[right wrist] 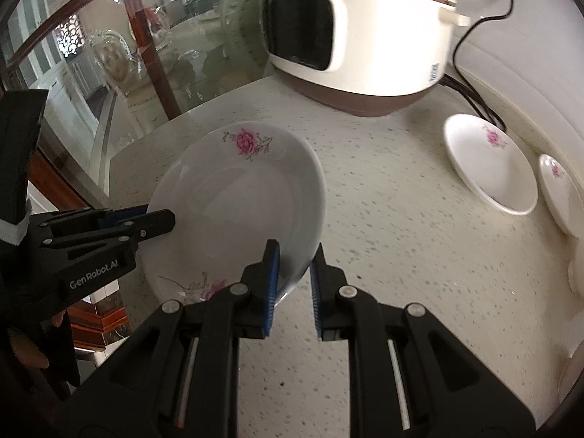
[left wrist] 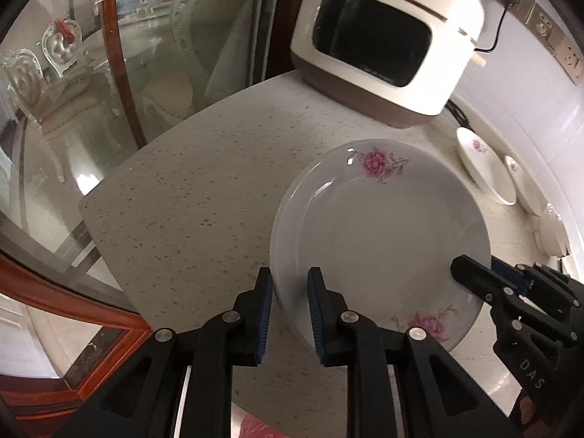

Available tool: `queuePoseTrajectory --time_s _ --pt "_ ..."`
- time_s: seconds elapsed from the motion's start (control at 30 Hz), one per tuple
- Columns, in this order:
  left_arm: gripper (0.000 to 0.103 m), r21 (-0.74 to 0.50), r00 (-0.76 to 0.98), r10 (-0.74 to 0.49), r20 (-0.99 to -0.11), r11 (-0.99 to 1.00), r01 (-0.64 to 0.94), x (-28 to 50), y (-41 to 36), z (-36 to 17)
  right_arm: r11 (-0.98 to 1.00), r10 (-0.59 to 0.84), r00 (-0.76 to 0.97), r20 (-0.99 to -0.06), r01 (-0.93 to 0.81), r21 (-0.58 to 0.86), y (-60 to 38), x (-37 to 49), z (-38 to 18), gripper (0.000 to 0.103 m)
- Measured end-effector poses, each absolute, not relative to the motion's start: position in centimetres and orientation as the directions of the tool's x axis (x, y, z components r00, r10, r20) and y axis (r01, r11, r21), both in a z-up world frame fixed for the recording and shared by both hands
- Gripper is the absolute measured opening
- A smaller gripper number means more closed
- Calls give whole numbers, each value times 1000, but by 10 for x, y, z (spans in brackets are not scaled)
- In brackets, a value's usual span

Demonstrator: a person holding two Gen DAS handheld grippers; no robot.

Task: Organize plates and bowls
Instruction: 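Carry both held flower plates toward the counter corner by the glass cabinet, then lower the plates onto the counter and open both tools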

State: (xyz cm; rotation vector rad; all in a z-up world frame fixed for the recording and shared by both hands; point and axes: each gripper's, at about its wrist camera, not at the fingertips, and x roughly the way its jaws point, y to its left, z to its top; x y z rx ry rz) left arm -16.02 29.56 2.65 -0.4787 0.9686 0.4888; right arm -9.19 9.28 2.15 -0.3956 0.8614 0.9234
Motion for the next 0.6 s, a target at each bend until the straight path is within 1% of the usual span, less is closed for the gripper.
queuePoseTrajectory --time_s 0.47,0.6 --pt "20 -129 468 209 -859 795 -593 -147 311 25 553 542 276 -794 -829 89 113 -73 12 19" --pt "20 -125 461 201 -864 802 -584 -138 310 21 558 544 244 -803 -819 130 109 -71 5 21"
